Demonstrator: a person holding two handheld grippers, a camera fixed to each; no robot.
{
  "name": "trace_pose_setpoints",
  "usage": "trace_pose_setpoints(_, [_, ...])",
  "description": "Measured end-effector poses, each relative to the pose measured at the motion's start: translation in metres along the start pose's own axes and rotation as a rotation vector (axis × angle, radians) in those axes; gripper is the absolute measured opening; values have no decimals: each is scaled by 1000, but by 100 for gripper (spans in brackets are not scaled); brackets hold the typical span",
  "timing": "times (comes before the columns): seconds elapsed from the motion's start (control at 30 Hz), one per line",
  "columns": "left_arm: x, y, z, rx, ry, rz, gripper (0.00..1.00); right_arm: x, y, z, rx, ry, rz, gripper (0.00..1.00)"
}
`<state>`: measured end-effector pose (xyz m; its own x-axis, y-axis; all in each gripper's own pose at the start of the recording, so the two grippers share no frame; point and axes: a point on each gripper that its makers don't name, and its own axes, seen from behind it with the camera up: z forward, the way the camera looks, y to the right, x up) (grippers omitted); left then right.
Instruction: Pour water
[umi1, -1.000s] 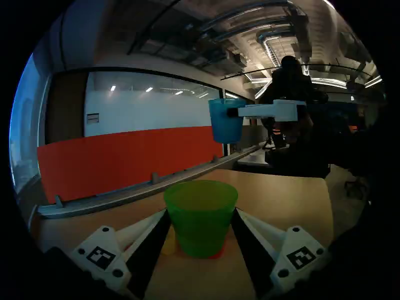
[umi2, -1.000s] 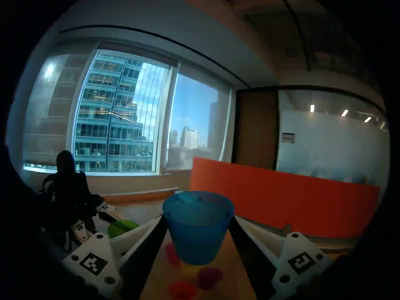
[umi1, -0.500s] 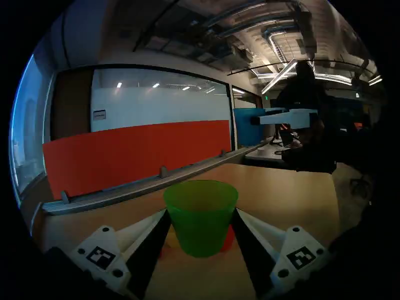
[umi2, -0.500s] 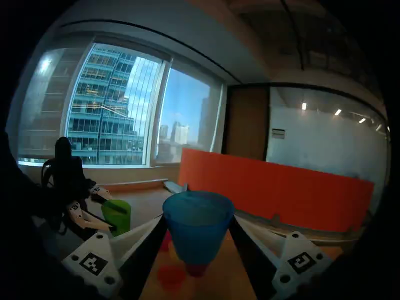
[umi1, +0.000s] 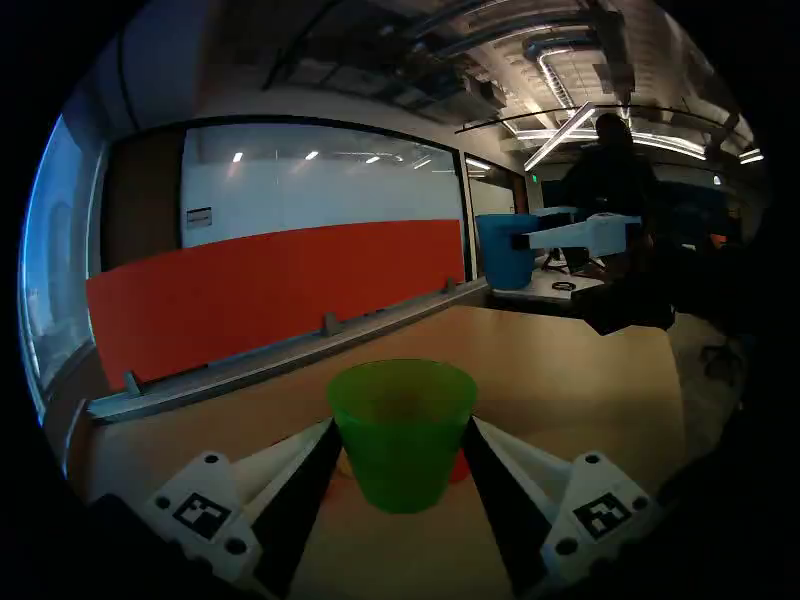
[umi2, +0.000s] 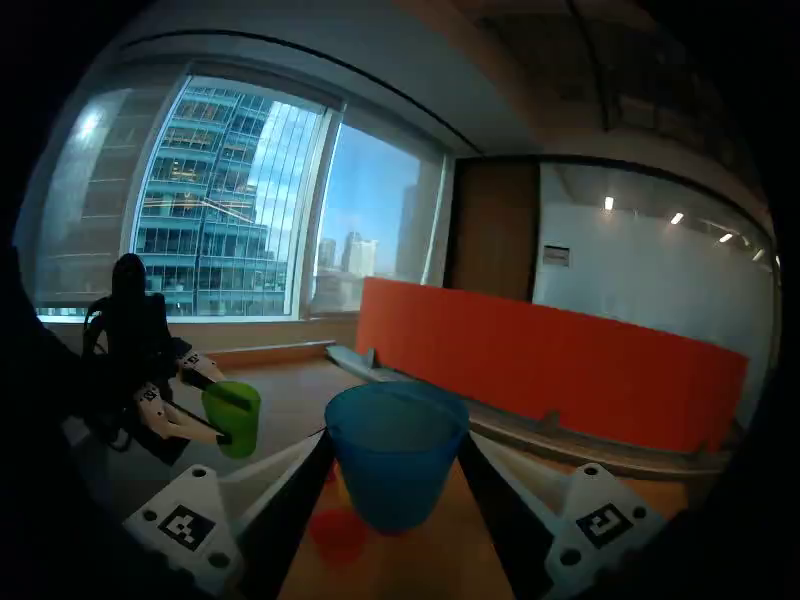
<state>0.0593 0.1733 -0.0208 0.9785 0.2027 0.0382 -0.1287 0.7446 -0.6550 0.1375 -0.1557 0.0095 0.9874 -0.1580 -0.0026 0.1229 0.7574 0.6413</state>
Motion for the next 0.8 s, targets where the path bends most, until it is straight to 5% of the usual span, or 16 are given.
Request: trace_pose_setpoints(0.8, [-61,5,22,-32,-187,32,82,-85,4,10,31,-165,17,89])
